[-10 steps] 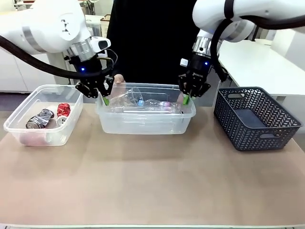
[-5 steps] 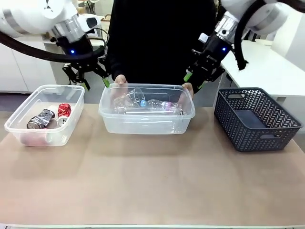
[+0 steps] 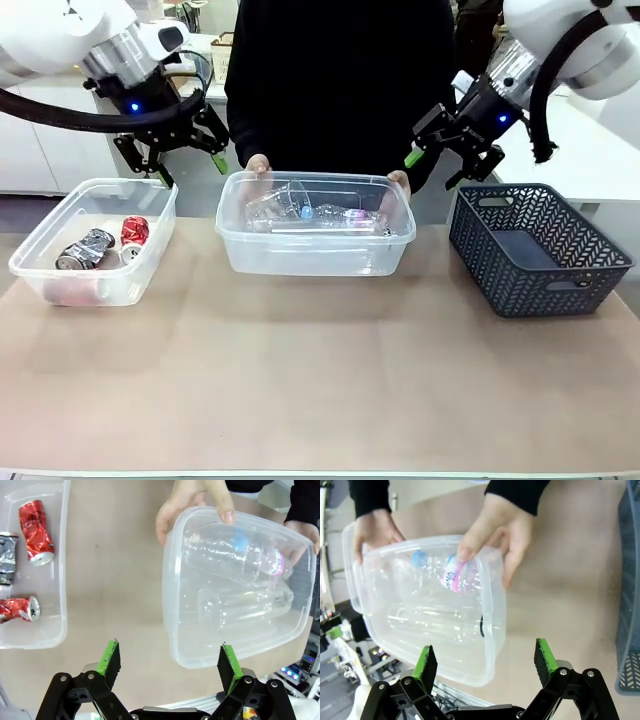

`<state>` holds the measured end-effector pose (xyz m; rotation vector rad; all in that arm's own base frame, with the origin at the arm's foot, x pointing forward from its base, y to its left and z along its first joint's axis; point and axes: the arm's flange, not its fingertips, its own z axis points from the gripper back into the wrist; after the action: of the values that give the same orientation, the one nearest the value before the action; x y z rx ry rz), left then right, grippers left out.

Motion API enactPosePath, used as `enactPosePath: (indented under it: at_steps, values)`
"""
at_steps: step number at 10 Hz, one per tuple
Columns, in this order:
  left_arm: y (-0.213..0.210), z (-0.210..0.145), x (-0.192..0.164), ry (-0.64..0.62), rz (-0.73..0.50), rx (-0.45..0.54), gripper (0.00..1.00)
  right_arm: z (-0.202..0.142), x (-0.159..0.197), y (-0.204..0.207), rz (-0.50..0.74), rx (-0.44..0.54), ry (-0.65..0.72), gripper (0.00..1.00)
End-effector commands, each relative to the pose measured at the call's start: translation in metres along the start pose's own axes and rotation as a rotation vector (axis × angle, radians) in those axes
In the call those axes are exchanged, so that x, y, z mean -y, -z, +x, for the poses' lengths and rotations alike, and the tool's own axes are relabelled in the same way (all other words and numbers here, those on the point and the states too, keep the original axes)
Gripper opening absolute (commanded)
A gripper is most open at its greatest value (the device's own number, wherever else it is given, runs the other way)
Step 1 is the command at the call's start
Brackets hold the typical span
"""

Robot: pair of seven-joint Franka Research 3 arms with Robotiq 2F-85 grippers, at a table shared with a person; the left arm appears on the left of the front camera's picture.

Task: Sort the waste into each basket.
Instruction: Release the Organizing box you were holding.

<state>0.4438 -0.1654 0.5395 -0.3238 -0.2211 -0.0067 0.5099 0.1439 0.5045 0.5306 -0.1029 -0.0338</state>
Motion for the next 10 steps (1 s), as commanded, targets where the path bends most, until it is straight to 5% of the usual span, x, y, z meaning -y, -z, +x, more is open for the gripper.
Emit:
enactPosePath:
  at_steps: [1,9,10]
  values:
    - [-0.008,0.004,0.002,0.000,0.000,0.014,1.00,0.001,-0.003,-0.007,0.003,0.008,-0.005,1.00]
    - [-0.006,0.003,0.003,0.003,-0.003,0.012,1.00,0.000,-0.002,-0.003,0.001,0.006,-0.003,1.00]
    - [-0.023,-0.005,0.002,0.071,-0.070,-0.010,1.00,-0.019,0.009,-0.035,0.136,-0.007,-0.044,1.00]
